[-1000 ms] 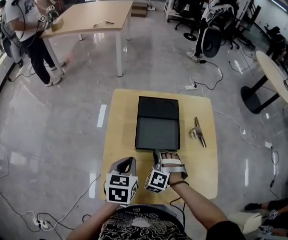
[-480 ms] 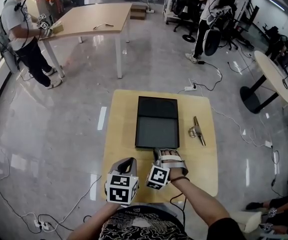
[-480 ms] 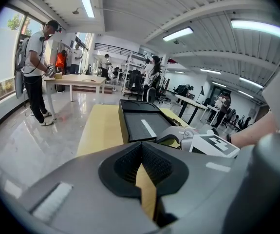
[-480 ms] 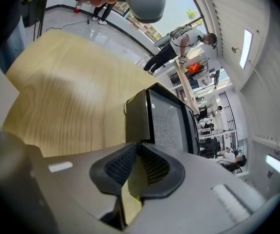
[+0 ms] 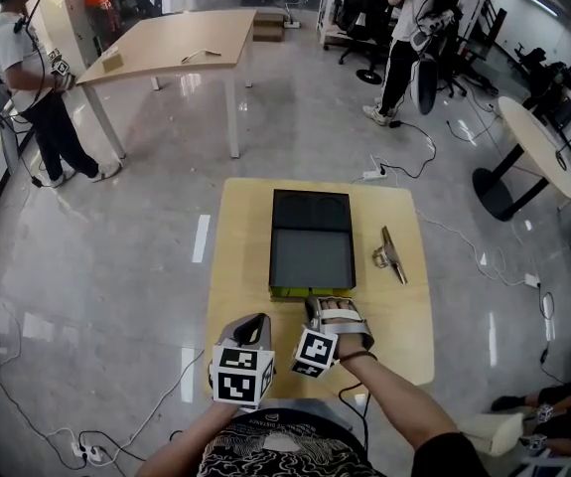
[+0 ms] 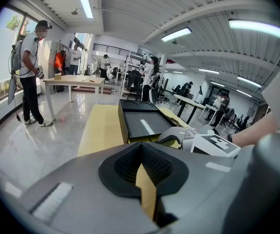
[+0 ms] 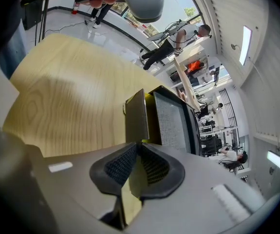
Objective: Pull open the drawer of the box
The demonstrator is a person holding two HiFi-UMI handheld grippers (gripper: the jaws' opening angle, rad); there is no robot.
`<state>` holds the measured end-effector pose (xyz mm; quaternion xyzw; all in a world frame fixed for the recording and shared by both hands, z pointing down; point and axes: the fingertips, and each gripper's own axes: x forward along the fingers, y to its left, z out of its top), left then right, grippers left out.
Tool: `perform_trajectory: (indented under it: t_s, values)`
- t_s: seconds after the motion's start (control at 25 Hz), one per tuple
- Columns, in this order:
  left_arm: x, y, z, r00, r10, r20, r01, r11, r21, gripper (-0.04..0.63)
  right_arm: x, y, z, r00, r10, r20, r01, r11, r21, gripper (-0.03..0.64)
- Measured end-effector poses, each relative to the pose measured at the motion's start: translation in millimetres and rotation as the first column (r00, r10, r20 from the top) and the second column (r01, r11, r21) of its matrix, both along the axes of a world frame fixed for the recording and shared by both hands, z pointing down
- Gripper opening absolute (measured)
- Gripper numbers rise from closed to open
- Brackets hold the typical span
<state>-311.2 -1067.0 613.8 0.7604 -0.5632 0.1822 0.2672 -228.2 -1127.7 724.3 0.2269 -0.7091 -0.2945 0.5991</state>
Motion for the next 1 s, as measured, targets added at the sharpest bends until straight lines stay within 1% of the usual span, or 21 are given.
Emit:
perform_trajectory:
  t_s: [0.12,0.2,0.32,0.4,0.48,0.6,0.76,0.84,1.0]
  values:
    - [0.7,24.6,5.3,1.000,0.007,0.001,-0.007,1.000,0.004,0.012,3.5,26.8,6.1,1.000,0.013,-0.013,-0.013,1.000,-0.007,0.039]
    - [1.3,35.3,-0.6,1.000,0.012,0.002,-0.012,1.000,0.006,0.012,6.1,39.9,-0.4,0.999,0.022,-0.027,-0.022,1.000,-0.014,0.038]
    - [-20.8,47.8,-14.5,1.000,0.020,0.000,-0.020,1.000,0.008,0.012,-18.9,53.5,-11.5,1.000,0.011,-0.011,-0.011,1.000,-0.006,0.038]
    - [-33.3,67.7,-25.1,1.000,0.025,0.000,-0.025,1.000,0.010,0.012,-30.5,75.0,-21.4,1.000,0.014,-0.017,-0.014,1.000,-0.009,0.038]
    - [-32.2,92.5,-34.1,1.000,0.031,0.001,-0.031,0.999,0.011,0.012,-27.7,102.7,-31.5,0.999,0.023,-0.030,-0.023,1.000,-0.018,0.038]
    - [-30.7,117.8,-39.0,0.999,0.037,0.003,-0.037,0.999,0.013,0.012,-27.1,129.8,-32.7,1.000,0.026,-0.013,-0.026,0.999,-0.020,0.038]
    - [-43.4,149.6,-33.7,0.999,0.051,0.005,-0.051,0.999,0.016,0.012,-40.3,164.0,-28.0,0.999,0.032,-0.014,-0.032,0.999,-0.024,0.037]
    - [-37.3,169.2,-29.4,0.998,0.058,0.006,-0.058,0.998,0.016,0.012,-34.4,184.4,-23.6,0.999,0.031,-0.017,-0.032,0.999,-0.026,0.037]
    - [-39.0,210.6,-45.9,0.998,0.067,0.010,-0.067,0.998,0.017,0.012,-35.5,227.6,-40.1,0.999,0.032,-0.025,-0.032,0.999,-0.025,0.037]
